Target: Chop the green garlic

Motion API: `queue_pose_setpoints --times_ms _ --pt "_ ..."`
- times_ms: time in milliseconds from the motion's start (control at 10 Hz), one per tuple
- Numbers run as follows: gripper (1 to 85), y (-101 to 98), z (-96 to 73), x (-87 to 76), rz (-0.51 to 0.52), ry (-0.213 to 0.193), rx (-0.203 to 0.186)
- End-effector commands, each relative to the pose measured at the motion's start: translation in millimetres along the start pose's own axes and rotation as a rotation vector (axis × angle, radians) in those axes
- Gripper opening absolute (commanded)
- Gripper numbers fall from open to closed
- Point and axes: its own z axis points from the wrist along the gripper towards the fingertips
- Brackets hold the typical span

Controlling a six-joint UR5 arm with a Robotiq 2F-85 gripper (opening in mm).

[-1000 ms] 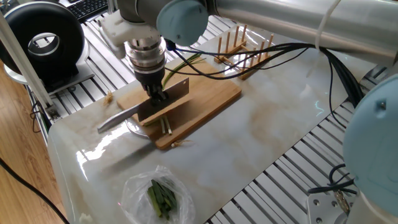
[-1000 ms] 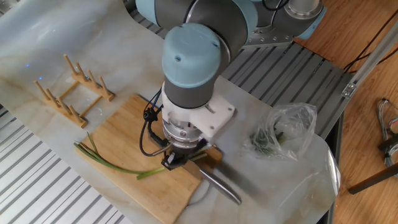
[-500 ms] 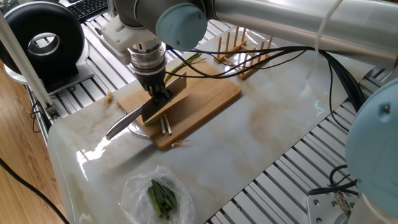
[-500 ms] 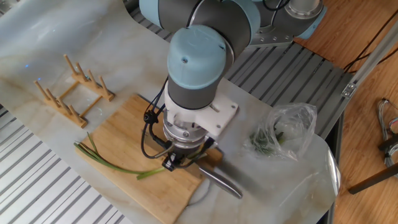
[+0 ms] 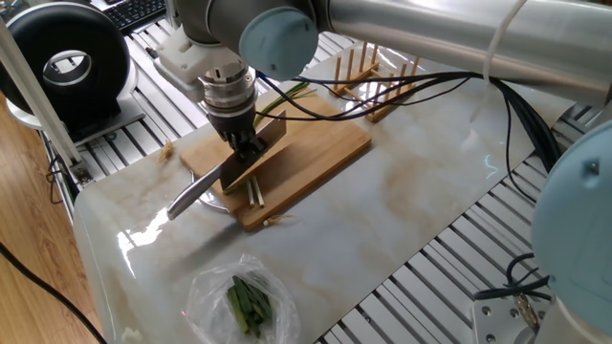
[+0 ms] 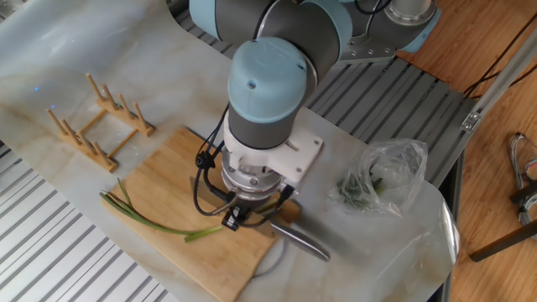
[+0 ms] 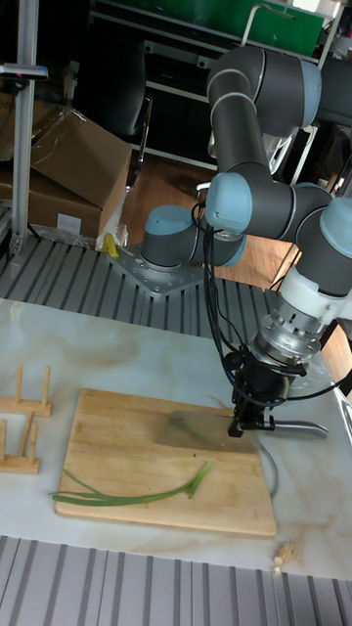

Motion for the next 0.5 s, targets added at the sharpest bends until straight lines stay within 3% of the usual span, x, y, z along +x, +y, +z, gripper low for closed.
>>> queue_pose_setpoints --times_ms 0,400 --pt "1.3 9.7 0.8 -7.8 -0.039 -0.013 -0.017" --pt "1.3 11.7 -5.2 -6.8 -0.157 -0.031 -0.029"
